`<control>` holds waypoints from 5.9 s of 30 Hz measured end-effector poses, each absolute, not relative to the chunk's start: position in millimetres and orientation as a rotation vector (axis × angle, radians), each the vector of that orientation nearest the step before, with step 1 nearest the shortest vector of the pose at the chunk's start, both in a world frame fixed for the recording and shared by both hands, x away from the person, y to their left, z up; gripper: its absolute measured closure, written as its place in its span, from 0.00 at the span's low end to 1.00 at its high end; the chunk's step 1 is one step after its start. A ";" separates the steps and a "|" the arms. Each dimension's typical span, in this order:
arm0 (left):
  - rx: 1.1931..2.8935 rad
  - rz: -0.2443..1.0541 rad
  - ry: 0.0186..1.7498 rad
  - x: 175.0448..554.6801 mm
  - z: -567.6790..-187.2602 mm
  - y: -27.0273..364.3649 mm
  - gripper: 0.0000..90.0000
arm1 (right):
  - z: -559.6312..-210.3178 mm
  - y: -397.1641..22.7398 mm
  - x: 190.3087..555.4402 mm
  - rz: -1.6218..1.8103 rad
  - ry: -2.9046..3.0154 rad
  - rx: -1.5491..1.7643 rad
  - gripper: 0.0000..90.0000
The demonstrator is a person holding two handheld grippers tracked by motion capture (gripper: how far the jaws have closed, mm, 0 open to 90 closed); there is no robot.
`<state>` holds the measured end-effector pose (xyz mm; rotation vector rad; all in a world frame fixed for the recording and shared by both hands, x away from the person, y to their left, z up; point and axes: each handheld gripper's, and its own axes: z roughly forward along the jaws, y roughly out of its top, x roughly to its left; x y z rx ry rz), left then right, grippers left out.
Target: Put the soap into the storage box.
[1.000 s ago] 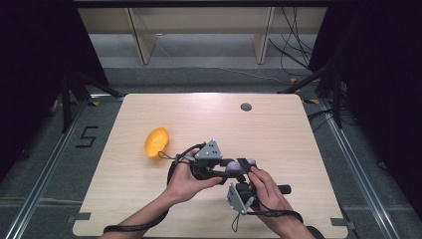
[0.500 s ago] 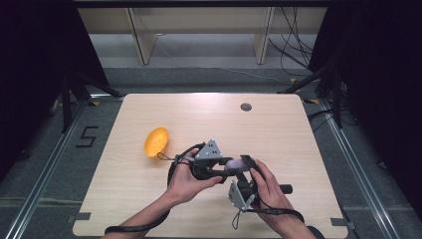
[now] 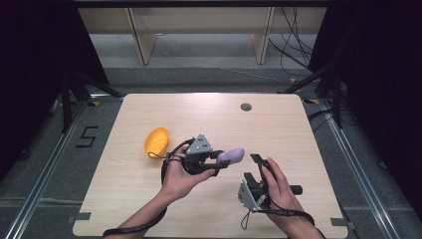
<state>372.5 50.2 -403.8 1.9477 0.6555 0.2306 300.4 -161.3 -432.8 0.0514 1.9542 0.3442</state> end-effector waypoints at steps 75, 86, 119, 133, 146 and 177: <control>1.651 0.739 1.027 345.9 -413.0 137.4 0.66 | -433.6 -198.9 298.0 0.591 2.065 0.491 0.46; 1.633 0.778 1.054 346.9 -412.5 144.9 0.66 | -434.0 -199.3 298.1 0.603 2.068 0.515 0.45; 1.548 0.852 1.161 358.7 -410.9 170.0 0.66 | -434.6 -199.1 298.3 0.607 2.074 0.527 0.44; 1.519 0.906 1.226 371.6 -416.3 179.6 0.66 | -435.1 -199.3 299.3 0.603 2.083 0.513 0.43; 1.510 0.929 1.273 388.4 -422.5 186.2 0.66 | -434.5 -199.7 299.6 0.608 2.076 0.510 0.43; 1.540 0.944 1.354 416.2 -449.1 192.8 0.66 | -434.9 -199.5 299.8 0.607 2.082 0.510 0.42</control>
